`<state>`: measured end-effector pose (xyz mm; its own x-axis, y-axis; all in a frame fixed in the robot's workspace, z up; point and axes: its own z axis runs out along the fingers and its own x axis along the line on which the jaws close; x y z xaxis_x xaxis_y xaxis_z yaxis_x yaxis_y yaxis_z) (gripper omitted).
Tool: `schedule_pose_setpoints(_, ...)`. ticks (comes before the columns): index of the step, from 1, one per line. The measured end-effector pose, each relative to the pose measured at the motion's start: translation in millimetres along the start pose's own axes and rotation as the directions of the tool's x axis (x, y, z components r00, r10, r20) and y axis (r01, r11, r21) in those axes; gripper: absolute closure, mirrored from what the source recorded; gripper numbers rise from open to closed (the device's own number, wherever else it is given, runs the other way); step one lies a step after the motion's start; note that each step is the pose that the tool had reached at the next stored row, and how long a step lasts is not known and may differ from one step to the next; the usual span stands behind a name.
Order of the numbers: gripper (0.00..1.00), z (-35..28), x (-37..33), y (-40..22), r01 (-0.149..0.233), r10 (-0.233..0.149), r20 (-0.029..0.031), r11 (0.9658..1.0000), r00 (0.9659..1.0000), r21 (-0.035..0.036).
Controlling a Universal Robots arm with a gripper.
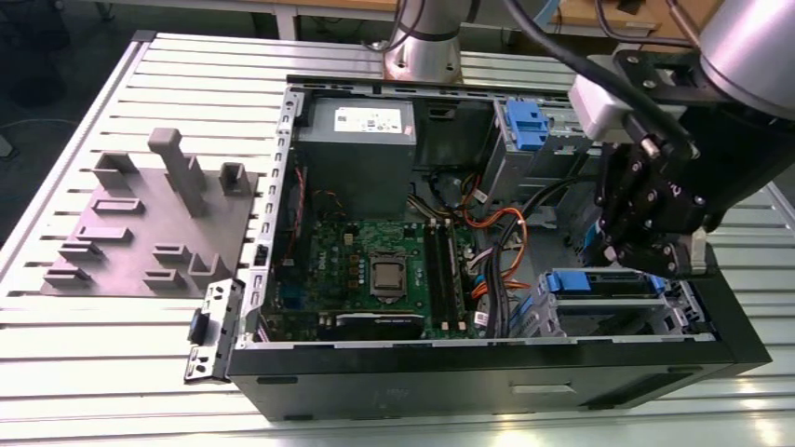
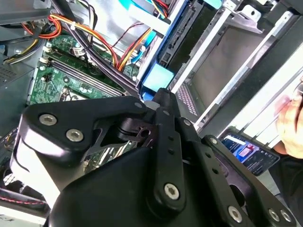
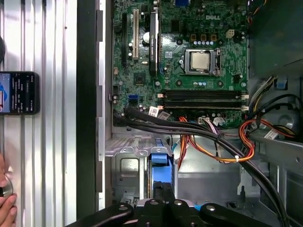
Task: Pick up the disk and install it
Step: 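Insert the disk into the insertion slot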
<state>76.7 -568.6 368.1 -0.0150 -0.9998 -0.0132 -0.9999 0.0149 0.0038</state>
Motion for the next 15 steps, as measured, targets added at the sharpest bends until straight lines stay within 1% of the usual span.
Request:
schedule_pose_setpoints(10, 0.89, 18.5, 0.2, -0.1, 0.000, 0.000, 0.0001, 1.0000, 1.0000, 0.0000)
schedule_pose_setpoints(15, 0.89, 19.6, 0.3, -0.1, 0.000, 0.000, 0.0001, 1.0000, 1.0000, 0.0000)
